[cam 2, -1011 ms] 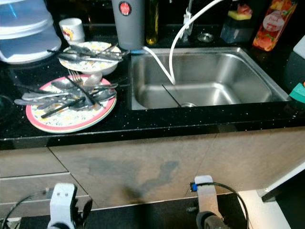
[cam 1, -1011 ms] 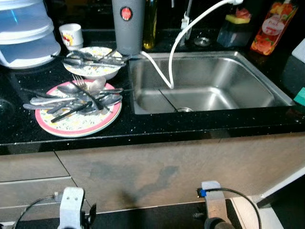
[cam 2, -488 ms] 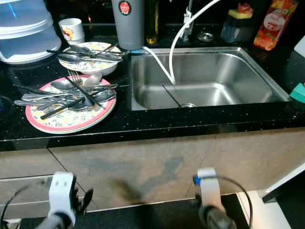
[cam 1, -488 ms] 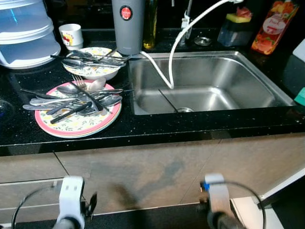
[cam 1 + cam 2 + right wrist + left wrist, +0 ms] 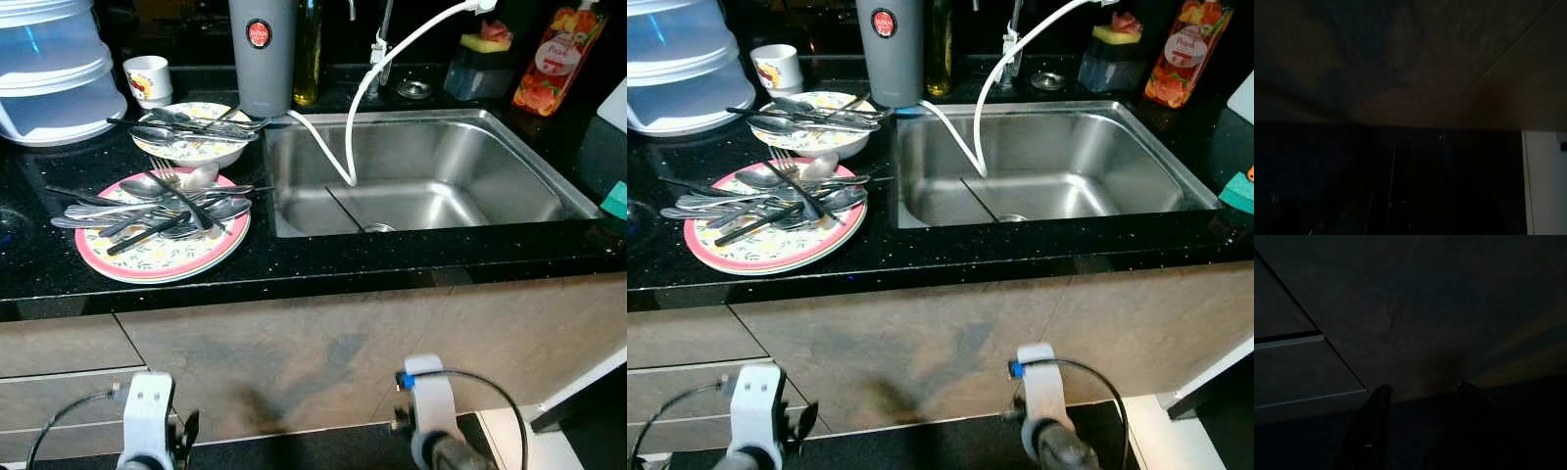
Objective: Kitchen organization
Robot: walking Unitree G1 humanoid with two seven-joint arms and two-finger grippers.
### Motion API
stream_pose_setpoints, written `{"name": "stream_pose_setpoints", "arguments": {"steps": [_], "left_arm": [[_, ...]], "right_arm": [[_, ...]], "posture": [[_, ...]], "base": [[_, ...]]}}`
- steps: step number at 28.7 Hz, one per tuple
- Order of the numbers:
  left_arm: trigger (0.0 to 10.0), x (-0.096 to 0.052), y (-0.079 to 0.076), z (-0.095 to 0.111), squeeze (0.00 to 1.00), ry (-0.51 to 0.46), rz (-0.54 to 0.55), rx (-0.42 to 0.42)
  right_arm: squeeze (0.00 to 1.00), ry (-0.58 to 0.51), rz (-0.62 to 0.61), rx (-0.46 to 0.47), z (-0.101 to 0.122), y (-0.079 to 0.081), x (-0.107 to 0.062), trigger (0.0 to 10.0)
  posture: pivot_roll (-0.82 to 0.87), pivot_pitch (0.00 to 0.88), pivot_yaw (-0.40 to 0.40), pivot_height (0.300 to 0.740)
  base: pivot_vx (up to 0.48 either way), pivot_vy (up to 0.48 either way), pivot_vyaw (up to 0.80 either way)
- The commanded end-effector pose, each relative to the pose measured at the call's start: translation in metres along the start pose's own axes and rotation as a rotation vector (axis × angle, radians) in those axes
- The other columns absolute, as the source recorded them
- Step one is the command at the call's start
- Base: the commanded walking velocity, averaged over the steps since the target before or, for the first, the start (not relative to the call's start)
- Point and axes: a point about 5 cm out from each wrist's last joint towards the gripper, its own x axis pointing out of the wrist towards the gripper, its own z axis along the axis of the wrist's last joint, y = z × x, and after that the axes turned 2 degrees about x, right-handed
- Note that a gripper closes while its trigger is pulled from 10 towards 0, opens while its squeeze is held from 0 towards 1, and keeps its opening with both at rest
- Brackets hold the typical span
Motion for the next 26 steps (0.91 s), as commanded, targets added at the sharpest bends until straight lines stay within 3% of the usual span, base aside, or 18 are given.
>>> {"name": "stream_pose_setpoints", "arguments": {"steps": [1, 3, 5, 11, 13, 14, 16, 19, 20, 23, 26], "left_arm": [[10.0, -0.005, 0.003, -0.021, 0.00, 0.087, 0.009, -0.003], [10.0, -0.009, 0.003, -0.035, 0.00, 0.136, 0.012, 0.003], [10.0, -0.010, 0.003, -0.033, 0.00, 0.130, 0.011, 0.003], [10.0, -0.004, 0.002, -0.009, 0.00, 0.049, 0.006, -0.012], [10.0, -0.004, 0.001, -0.017, 0.00, 0.079, -0.002, -0.015], [10.0, -0.006, 0.000, -0.038, 0.00, 0.154, -0.005, -0.029], [10.0, -0.007, 0.001, -0.046, 0.00, 0.189, 0.011, -0.001], [10.0, -0.006, -0.002, -0.026, 0.00, 0.116, -0.017, 0.029], [10.0, -0.003, -0.004, -0.012, 0.00, 0.065, -0.030, 0.011], [10.0, -0.001, -0.005, -0.008, 0.00, 0.055, -0.031, 0.008], [10.0, -0.002, -0.002, -0.033, 0.00, 0.141, -0.011, -0.001]], "right_arm": [[0.00, 0.093, -0.008, 0.003, -0.026, -0.004, -0.002, 10.0], [0.00, 0.170, -0.001, -0.041, -0.048, -0.004, -0.007, 10.0], [0.00, 0.166, 0.000, -0.039, -0.048, -0.005, -0.008, 10.0], [0.00, 0.061, -0.020, 0.010, -0.019, -0.009, -0.004, 10.0], [0.00, 0.082, -0.013, 0.004, -0.025, -0.007, -0.003, 10.0], [0.00, 0.152, 0.010, -0.042, -0.043, -0.003, -0.002, 10.0], [0.00, 0.186, 0.018, -0.068, -0.051, -0.002, -0.003, 10.0], [0.00, 0.115, 0.011, -0.026, -0.032, -0.004, -0.002, 10.0], [0.00, 0.057, -0.008, 0.006, -0.016, -0.008, 0.000, 10.0], [0.00, 0.034, -0.017, 0.013, -0.009, -0.009, 0.002, 10.0], [0.00, 0.120, 0.009, -0.032, -0.032, -0.004, 0.004, 10.0]], "posture": [[0.01, 0.159, 0.000, 0.740], [0.00, 0.167, 0.001, 0.740], [0.01, 0.167, 0.001, 0.740], [0.00, 0.160, 0.004, 0.740], [-0.01, 0.154, 0.002, 0.740], [-0.02, 0.149, 0.000, 0.740], [-0.02, 0.149, 0.000, 0.740], [-0.02, 0.160, -0.003, 0.740], [-0.01, 0.151, -0.002, 0.740], [-0.02, 0.149, -0.002, 0.740], [-0.02, 0.147, -0.001, 0.740]], "base": [[0.000, 0.000, 0.00], [0.000, 0.000, 0.00], [0.000, 0.000, 0.00], [0.000, 0.000, 0.00], [0.000, 0.000, 0.00], [0.000, 0.000, 0.00], [0.000, 0.000, 0.00], [0.000, 0.000, 0.00], [0.000, 0.000, 0.00], [0.000, 0.000, 0.00], [0.000, 0.000, 0.00]]}}
